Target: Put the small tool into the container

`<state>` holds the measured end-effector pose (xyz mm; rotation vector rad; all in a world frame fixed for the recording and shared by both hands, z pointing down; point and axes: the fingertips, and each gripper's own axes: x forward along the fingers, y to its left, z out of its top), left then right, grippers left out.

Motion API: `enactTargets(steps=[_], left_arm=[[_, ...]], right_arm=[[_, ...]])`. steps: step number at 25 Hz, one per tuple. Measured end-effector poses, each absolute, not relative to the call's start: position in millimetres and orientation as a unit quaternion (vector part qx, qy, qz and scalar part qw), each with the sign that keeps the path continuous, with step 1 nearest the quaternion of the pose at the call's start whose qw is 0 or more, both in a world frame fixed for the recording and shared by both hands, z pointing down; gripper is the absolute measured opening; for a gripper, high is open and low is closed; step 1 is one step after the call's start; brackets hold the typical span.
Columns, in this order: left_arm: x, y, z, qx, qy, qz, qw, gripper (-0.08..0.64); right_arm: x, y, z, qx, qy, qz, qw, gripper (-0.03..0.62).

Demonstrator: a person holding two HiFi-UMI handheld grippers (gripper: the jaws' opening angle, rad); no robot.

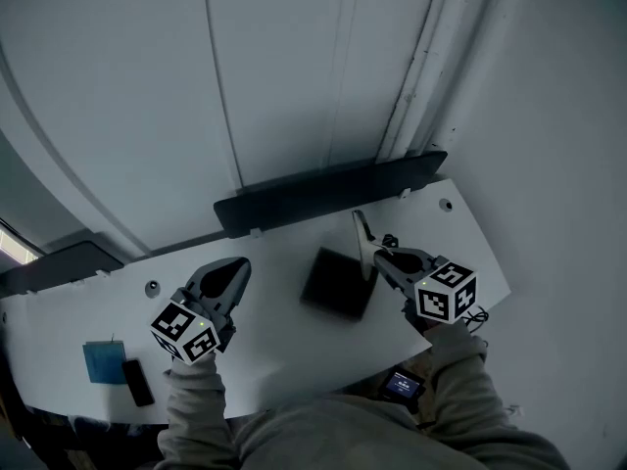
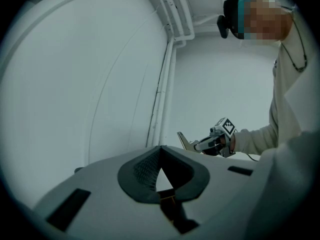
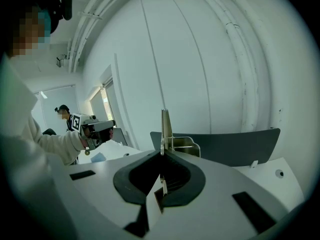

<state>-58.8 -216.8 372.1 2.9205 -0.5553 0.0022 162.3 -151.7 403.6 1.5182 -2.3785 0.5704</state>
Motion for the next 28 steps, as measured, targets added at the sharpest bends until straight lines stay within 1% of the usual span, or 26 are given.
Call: enactTargets(steps=[6,15,22,28], left_arm=[[-54,-240,391,0.977,-0.183,0.015,0.105,0.002],[-18,-226,412,0.970,-0.212,0.033,0.111,0.002],[-7,-214,403,0.970,-0.218,0.047,0.098,0.002],[-6,-214,400,0.968,-0.225,0.036,0.109,0.002]], right_arm=[[166,-181,405,0.522,-0.818,0.195,0.140,0.021],[188,-187,430,0.491,-0.831,0.218,0.145,0.021],[182,-191,434,0.461,-0.847,0.219,0.151,0.021],[175,-193,426,0.445,-0.856,0.208,0.162,0.021]])
